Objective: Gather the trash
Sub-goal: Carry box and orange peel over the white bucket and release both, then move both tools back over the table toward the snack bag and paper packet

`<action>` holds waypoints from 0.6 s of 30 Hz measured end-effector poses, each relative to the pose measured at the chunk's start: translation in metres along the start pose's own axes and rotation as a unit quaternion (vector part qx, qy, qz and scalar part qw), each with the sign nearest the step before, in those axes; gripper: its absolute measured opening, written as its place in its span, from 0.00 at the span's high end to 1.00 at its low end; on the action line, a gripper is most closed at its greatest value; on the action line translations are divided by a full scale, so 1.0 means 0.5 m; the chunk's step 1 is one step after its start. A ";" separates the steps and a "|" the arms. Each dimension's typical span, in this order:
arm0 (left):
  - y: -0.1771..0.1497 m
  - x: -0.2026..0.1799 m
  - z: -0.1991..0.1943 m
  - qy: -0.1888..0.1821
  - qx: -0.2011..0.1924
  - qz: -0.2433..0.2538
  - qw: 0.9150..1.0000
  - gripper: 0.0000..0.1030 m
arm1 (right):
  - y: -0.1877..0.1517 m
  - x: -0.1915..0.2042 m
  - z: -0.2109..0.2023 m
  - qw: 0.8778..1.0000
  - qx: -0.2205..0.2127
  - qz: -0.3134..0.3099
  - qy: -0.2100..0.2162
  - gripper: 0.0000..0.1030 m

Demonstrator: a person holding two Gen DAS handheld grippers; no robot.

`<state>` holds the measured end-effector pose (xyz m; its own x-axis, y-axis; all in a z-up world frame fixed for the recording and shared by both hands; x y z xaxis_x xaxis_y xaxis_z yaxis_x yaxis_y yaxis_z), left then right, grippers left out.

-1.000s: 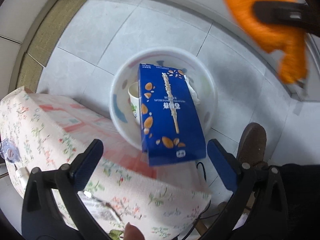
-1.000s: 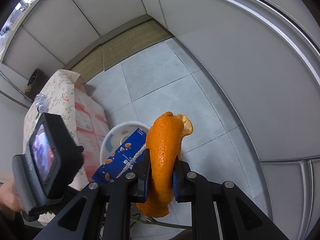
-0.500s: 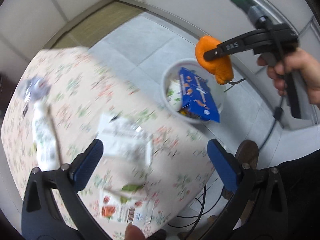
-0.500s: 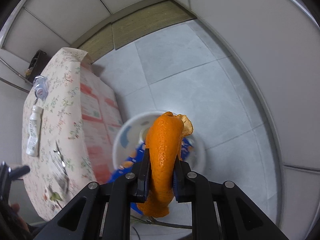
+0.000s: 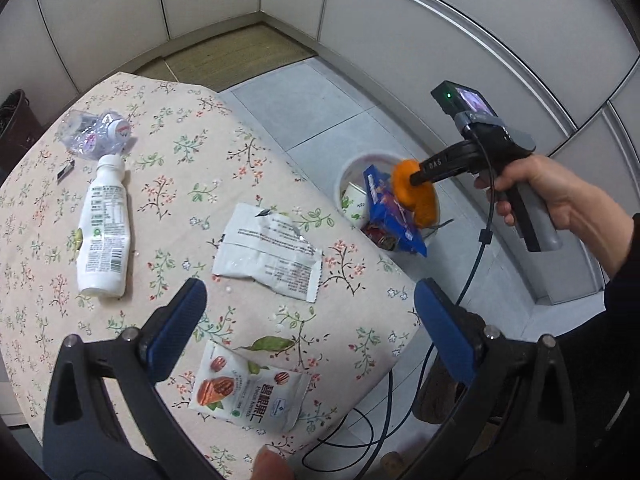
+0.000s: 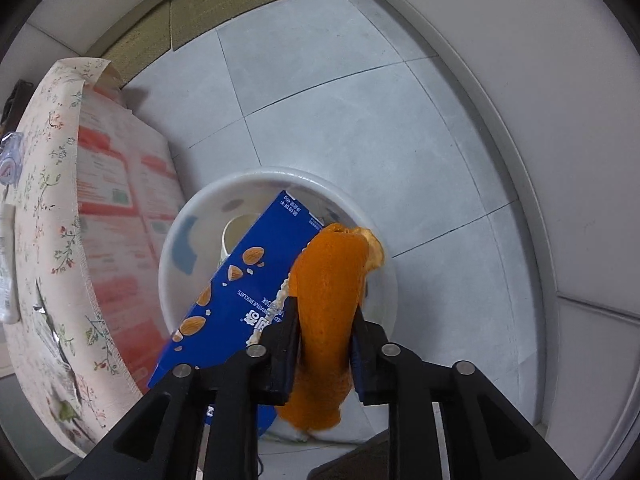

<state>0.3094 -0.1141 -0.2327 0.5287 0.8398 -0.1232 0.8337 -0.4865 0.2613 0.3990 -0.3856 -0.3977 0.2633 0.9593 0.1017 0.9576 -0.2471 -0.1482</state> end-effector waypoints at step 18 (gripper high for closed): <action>-0.042 0.128 -0.059 0.045 -0.050 -0.068 0.995 0.00 | -0.045 0.062 -0.211 0.990 -0.127 -0.032 0.041 0.42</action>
<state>0.3212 -0.0430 -0.2180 0.3927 0.9163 -0.0791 0.8737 -0.3448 0.3432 0.3979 -0.3646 -0.2876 0.1993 0.9624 0.1845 0.9684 -0.2222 0.1129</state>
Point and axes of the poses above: each gripper's, at about its wrist camera, not at the fingertips, and z roughly the way its jaws point, x to its left, y to its top, the point moved 3 cm from there along z, roughly the way its jaws point, and after that the axes turned 8 degrees about x, right-handed, at the moved point
